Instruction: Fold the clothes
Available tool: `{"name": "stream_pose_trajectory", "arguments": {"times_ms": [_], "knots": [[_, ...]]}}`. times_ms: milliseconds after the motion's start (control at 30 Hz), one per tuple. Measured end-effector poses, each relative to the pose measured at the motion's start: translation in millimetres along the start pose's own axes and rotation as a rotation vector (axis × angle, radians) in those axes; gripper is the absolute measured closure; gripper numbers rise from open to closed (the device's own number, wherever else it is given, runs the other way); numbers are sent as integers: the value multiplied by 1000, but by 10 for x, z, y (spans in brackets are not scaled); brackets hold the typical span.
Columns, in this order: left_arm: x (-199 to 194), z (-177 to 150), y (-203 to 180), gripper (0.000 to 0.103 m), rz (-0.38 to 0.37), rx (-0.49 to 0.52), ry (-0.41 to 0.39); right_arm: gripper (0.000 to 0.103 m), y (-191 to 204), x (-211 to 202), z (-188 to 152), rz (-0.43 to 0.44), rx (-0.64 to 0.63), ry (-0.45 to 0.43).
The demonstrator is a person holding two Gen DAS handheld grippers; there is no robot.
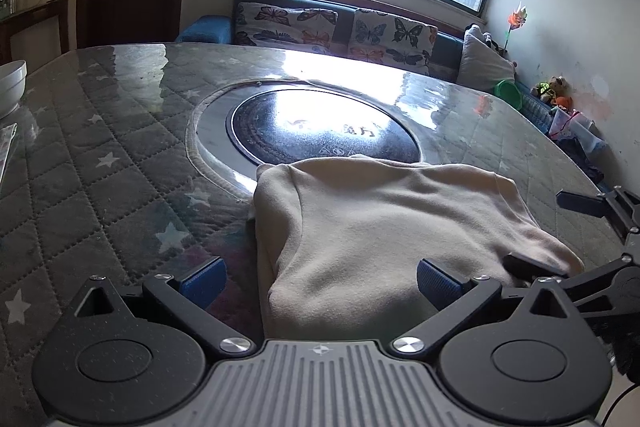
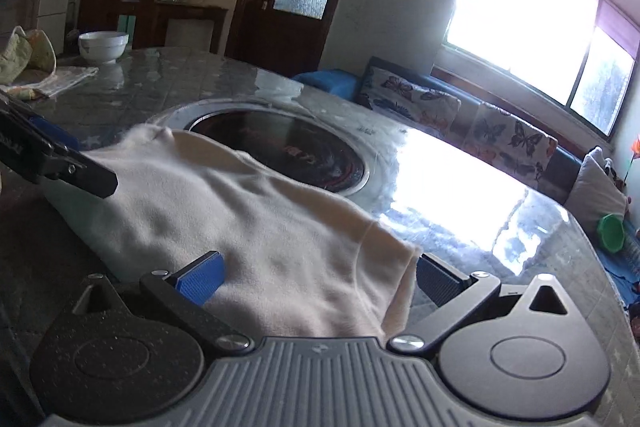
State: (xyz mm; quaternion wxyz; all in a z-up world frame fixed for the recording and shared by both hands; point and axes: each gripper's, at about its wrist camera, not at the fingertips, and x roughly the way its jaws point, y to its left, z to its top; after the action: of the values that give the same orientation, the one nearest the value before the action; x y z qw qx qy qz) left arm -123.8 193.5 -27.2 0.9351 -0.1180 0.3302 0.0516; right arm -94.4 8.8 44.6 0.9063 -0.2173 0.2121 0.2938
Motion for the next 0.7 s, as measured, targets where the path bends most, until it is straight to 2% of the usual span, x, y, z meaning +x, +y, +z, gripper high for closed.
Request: {"name": "stream_pose_trajectory", "arguments": {"times_ms": [133,300,533,700], "knots": [[-1,-1,5,0,1,0,-2,0,-64,-90,-35,-39,-27,4],[34,-20,-3,0,1,-2,11,0,-66,-52,-178,-23,2,23],[-20,-3,20,0,4,-4,-1,0,-158,-158,-124,-38,6,6],[4,-22,85,0,25,-23,14,0,-186,-95,-208,-37,8,56]]}}
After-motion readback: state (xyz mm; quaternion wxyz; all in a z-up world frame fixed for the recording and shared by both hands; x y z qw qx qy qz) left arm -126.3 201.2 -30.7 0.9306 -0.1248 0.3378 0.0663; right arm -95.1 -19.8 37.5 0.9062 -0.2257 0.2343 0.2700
